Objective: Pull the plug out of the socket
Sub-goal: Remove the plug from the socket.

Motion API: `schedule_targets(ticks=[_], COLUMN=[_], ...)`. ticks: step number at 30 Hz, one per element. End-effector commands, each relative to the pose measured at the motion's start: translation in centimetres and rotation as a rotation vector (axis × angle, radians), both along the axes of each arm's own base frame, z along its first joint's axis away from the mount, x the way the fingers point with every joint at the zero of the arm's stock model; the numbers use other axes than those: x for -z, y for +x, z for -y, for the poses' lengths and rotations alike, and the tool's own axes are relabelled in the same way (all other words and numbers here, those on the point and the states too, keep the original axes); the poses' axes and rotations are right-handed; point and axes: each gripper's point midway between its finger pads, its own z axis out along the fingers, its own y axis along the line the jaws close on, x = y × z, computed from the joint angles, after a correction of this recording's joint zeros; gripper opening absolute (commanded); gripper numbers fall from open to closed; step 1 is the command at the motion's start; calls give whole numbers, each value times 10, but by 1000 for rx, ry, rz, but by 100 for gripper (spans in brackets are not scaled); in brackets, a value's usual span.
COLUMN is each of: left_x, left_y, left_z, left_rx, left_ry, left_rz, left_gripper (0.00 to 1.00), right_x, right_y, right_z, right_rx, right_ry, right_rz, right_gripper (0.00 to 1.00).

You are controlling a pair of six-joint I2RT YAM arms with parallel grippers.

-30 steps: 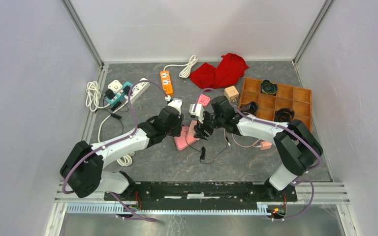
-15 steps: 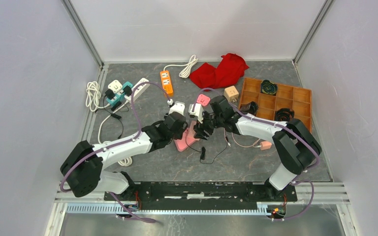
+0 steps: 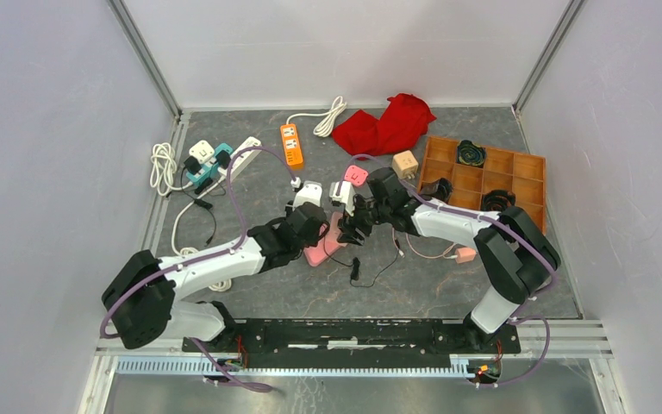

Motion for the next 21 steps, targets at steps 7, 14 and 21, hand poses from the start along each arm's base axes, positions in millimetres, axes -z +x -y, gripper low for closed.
schedule_targets(ticks=[7, 14, 21], left_x=[-83, -68, -80], left_y=[9, -1, -7], left_z=[67, 84, 92], left_rx=[11, 94, 111], left_ry=[-63, -42, -236], left_rz=[283, 258, 235], left_gripper=[4, 4, 5], right_x=[27, 32, 27], right_y=[2, 0, 3], right_z=[5, 4, 0], right_rx=[67, 72, 72], right_ry=[-72, -75, -39], right_rz=[-51, -78, -84], right_gripper=[7, 6, 6])
